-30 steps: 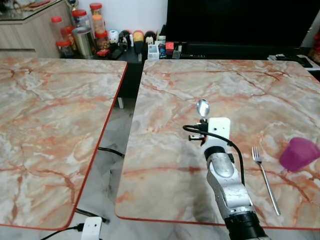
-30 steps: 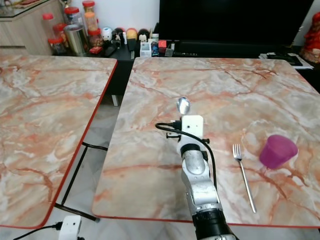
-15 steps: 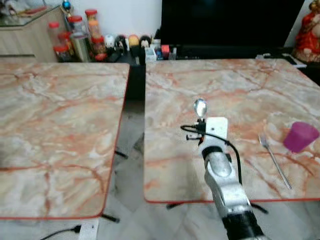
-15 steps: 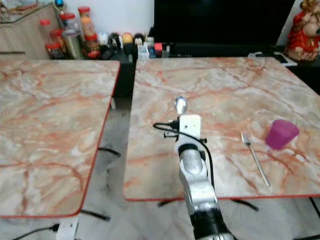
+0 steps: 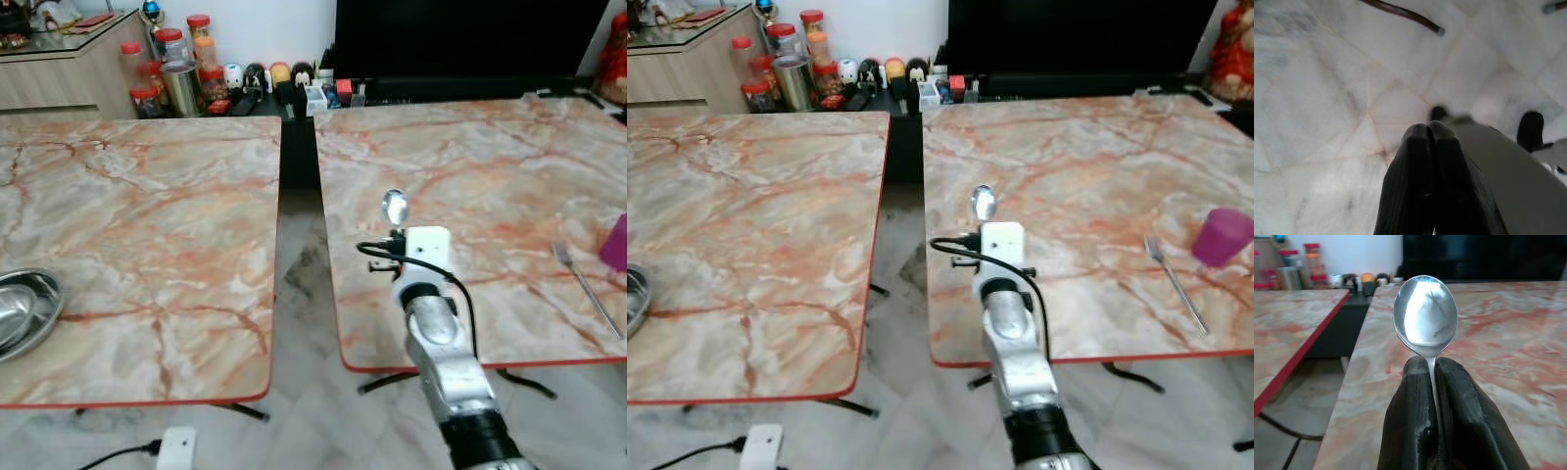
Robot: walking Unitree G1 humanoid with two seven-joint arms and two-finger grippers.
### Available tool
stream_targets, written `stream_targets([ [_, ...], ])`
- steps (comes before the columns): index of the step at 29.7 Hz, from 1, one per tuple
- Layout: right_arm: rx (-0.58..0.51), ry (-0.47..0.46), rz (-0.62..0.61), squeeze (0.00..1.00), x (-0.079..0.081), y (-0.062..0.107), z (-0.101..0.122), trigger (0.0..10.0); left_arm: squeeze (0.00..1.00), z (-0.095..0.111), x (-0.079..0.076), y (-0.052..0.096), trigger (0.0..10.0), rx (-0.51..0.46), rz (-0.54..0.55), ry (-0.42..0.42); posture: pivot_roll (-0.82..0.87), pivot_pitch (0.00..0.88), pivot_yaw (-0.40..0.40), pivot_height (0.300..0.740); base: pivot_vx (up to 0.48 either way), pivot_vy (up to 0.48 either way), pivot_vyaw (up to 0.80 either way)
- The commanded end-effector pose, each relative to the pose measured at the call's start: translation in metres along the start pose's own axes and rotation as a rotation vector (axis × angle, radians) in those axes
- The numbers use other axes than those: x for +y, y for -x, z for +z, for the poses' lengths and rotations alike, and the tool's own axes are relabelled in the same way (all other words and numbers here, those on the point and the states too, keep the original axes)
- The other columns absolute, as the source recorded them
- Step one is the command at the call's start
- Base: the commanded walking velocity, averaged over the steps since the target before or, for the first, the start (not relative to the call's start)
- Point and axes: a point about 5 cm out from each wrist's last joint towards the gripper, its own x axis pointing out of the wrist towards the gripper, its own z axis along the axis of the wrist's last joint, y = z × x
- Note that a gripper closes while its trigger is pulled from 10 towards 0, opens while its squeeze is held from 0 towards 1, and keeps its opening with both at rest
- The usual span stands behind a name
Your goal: Setting the table
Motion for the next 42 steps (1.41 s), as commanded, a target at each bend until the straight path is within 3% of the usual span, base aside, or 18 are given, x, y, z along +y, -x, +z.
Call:
stream_targets([
  [1,-0.021,-0.015,0.03,0.0,0.0104,-0.0008,0.0058,10.0,0.0,0.0013,0.0087,0.0006,10.0,0.002,0.023,0.005,-0.08,0.024,0.007,0.74,0.0,0.48,0.0],
  [31,-0.024,-0.009,0.056,0.0,0.0157,-0.0027,0.006,10.0,0.0,0.0024,0.0069,0.0003,10.0,-0.005,0.02,-0.003,-0.09,0.002,0.003,0.74,0.0,0.469,0.0],
  [42,-0.024,-0.01,0.066,0.0,0.0183,-0.003,0.0057,10.0,0.0,0.0086,0.0084,-0.0001,10.0,-0.039,0.041,-0.016,-0.09,0.0,0.002,0.74,0.0,0.0,0.0],
])
